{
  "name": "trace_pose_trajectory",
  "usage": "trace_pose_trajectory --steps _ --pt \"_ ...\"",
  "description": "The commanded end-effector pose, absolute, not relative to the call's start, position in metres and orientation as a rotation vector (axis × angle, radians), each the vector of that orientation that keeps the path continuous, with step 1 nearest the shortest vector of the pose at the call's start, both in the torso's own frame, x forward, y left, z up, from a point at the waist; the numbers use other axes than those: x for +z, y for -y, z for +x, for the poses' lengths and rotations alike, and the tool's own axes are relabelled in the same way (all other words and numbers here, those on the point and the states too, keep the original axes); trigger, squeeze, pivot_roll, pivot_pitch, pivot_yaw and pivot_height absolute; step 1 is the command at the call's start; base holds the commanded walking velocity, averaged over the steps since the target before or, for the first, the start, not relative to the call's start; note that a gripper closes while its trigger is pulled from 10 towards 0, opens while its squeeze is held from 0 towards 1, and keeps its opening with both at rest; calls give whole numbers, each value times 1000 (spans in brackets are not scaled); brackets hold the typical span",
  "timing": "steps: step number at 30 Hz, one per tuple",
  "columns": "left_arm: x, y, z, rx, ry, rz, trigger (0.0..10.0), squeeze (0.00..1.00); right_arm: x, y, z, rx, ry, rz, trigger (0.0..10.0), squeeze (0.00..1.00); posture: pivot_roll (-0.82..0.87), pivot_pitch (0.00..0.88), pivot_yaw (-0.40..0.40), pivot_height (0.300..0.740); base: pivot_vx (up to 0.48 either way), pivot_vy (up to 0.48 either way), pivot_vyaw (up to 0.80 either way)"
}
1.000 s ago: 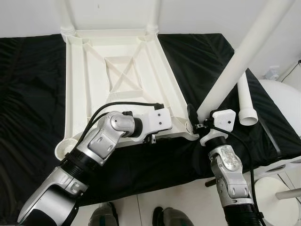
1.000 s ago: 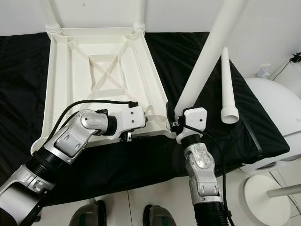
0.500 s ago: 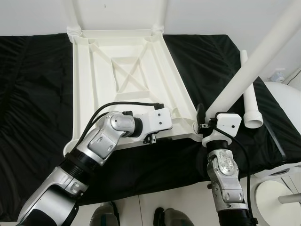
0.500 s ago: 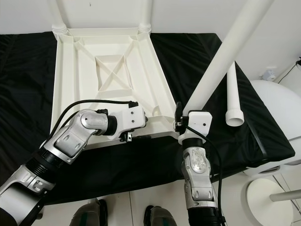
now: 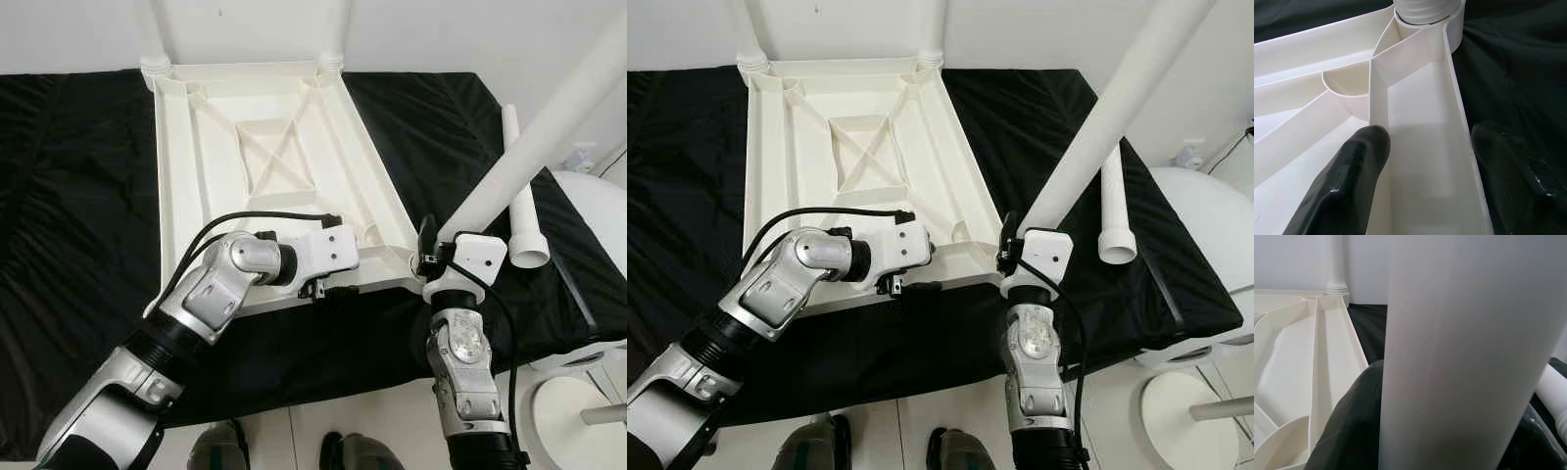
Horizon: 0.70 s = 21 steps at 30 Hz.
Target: Building children table
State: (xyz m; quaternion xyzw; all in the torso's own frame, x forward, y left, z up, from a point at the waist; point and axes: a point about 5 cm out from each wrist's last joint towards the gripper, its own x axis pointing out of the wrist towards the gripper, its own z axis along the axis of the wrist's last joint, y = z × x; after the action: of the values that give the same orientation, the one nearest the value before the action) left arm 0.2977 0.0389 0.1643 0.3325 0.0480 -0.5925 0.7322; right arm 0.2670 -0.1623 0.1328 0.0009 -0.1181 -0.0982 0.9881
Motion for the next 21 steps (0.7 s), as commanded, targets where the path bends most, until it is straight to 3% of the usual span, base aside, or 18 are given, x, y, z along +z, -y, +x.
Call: trace_pose_trajectory --steps 1,15,16,21 --pt "166 -38 296 -1323 -108 742 10000 0 99 178 258 -288 73 -12 10000 0 18 120 -43 740 0 0 0" --pt "167 -37 297 -1318 -107 739 10000 0 103 177 258 -286 103 1 10000 0 15 121 -46 740 0 0 0" --pt "167 -37 297 -1318 -107 739 10000 0 104 176 258 -264 109 16 10000 1000 15 120 -46 740 0 0 0" --pt "167 -37 298 -1315 -105 740 10000 0 108 173 260 -243 132 19 10000 1000 17 115 -49 740 0 0 0"
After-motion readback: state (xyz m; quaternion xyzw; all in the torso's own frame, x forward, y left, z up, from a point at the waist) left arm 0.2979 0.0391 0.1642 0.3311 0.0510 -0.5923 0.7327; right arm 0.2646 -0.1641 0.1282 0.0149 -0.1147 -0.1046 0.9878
